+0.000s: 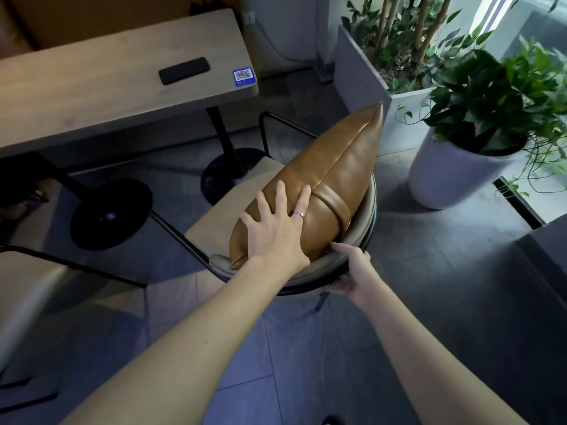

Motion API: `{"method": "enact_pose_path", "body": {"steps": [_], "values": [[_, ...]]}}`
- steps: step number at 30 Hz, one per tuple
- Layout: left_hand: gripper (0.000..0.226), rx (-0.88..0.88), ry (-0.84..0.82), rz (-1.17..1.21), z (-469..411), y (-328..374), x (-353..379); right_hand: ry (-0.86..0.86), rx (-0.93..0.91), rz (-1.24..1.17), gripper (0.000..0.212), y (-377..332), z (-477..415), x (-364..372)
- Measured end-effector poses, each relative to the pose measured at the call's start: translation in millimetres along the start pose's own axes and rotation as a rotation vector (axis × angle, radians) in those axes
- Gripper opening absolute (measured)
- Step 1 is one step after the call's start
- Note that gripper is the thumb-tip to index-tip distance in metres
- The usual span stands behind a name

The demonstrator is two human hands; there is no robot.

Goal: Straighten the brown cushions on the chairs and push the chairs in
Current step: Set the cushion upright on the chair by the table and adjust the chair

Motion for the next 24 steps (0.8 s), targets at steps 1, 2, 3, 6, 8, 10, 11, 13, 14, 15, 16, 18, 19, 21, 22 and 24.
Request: {"method": "enact_pose_path", "body": {"steps": [1, 2, 3, 6, 8, 10, 11, 13, 14, 15, 16, 18, 19, 21, 22, 24], "values": [[0.129, 0.007, 0.006, -0.005, 0, -1, 0, -0.008, 0.025, -0.015, 0.093, 1, 2, 3], [0.127, 0.020, 0.015, -0.010, 0, -2, -1, -0.001, 0.022, -0.011, 0.087, 1, 1, 5], [0.126, 0.037, 0.023, -0.014, 0, -4, -1, 0.017, 0.011, -0.005, 0.082, 0, 0, 6], [0.122, 0.091, 0.021, -0.007, -4, -9, -3, 0.087, -0.006, -0.021, 0.068, 1, -5, 9], [0.121, 0.123, 0.021, -0.010, -8, -13, -4, 0.111, -0.022, -0.034, 0.071, 2, -5, 10], [0.121, 0.149, 0.019, -0.018, -8, -15, -3, 0.103, -0.033, -0.033, 0.078, 6, -2, 10], [0.121, 0.162, 0.023, -0.024, -8, -17, -1, 0.097, -0.038, -0.031, 0.081, 10, -1, 9], [0.121, 0.188, 0.043, -0.032, -4, -21, 4, 0.112, -0.038, -0.033, 0.078, 18, 4, 8], [0.121, 0.202, 0.059, -0.038, -2, -25, 6, 0.123, -0.041, -0.037, 0.071, 23, 8, 9], [0.121, 0.216, 0.074, -0.045, 1, -29, 8, 0.135, -0.044, -0.046, 0.065, 29, 12, 10], [0.121, 0.231, 0.087, -0.053, 3, -33, 10, 0.145, -0.044, -0.057, 0.063, 34, 16, 12], [0.122, 0.258, 0.103, -0.070, 5, -45, 11, 0.164, -0.037, -0.083, 0.065, 44, 26, 20], [0.122, 0.268, 0.106, -0.078, 4, -51, 12, 0.171, -0.034, -0.100, 0.064, 48, 30, 25], [0.121, 0.286, 0.106, -0.090, 1, -66, 11, 0.192, -0.027, -0.152, 0.061, 56, 39, 40], [0.120, 0.294, 0.107, -0.097, -1, -74, 10, 0.201, -0.021, -0.178, 0.060, 60, 42, 50], [0.120, 0.311, 0.107, -0.115, -6, -92, 9, 0.216, -0.012, -0.205, 0.064, 70, 49, 70]]}}
Point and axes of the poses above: each hand's wrist, its own z-axis away from the middle knuckle, its own x-axis out of the palm, y = z × x, the point moved 2 cm from there along -z, towards the middle knuckle, and after that the axes turned 11 degrees about -x, right-handed, at the moved point
